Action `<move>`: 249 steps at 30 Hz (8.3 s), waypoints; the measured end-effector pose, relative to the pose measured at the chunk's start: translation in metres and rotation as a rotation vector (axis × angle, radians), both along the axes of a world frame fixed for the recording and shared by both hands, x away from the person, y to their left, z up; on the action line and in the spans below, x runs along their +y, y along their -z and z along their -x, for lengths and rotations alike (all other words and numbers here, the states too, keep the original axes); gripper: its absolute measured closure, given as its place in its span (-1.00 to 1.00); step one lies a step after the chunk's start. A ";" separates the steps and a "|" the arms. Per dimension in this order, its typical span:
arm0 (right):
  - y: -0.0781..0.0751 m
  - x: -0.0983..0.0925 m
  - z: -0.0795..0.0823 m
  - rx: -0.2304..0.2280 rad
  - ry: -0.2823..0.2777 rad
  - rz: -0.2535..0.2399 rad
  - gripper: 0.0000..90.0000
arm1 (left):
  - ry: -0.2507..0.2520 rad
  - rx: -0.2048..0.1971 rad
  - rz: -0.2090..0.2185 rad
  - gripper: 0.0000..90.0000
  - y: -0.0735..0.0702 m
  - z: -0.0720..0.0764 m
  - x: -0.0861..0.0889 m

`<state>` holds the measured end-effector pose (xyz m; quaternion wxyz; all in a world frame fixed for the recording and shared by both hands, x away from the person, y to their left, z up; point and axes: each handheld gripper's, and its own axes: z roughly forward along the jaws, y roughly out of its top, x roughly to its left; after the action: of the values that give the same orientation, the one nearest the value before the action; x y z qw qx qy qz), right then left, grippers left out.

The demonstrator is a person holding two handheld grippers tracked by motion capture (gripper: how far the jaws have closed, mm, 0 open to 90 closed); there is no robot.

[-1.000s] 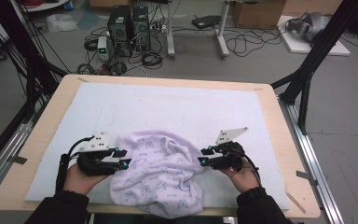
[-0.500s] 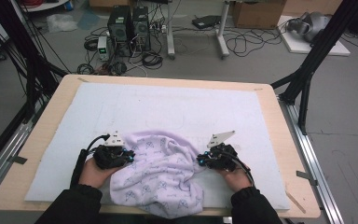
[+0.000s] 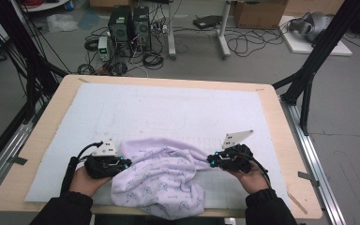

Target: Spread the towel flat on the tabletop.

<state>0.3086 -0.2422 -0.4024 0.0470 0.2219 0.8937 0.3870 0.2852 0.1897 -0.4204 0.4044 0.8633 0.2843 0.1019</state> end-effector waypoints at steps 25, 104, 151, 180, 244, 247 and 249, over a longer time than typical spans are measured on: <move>0.031 0.005 -0.033 0.101 0.015 0.039 0.87 | -0.098 0.021 -0.020 0.89 0.011 -0.063 0.000; 0.035 0.015 0.020 0.035 -0.007 -0.102 0.11 | 0.109 0.053 0.117 0.05 0.006 0.011 -0.011; -0.020 0.029 -0.017 -0.033 -0.028 -0.154 0.57 | -0.070 -0.005 0.220 0.14 -0.026 -0.013 0.022; 0.010 0.027 0.020 0.000 -0.143 -0.139 0.92 | 0.007 0.012 0.087 0.91 0.000 0.007 -0.011; 0.024 0.024 -0.015 -0.019 0.020 -0.080 0.87 | -0.036 0.008 0.092 0.90 -0.001 -0.009 -0.006; 0.011 0.009 -0.006 -0.037 0.014 -0.100 0.87 | -0.055 -0.005 0.101 0.91 -0.009 -0.007 0.003; 0.003 0.001 -0.002 -0.043 0.017 -0.131 0.87 | -0.066 -0.012 0.129 0.91 -0.015 -0.006 0.006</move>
<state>0.3105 -0.2409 -0.4053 0.0549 0.2235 0.8633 0.4492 0.2911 0.1957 -0.4054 0.4572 0.8251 0.3161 0.1018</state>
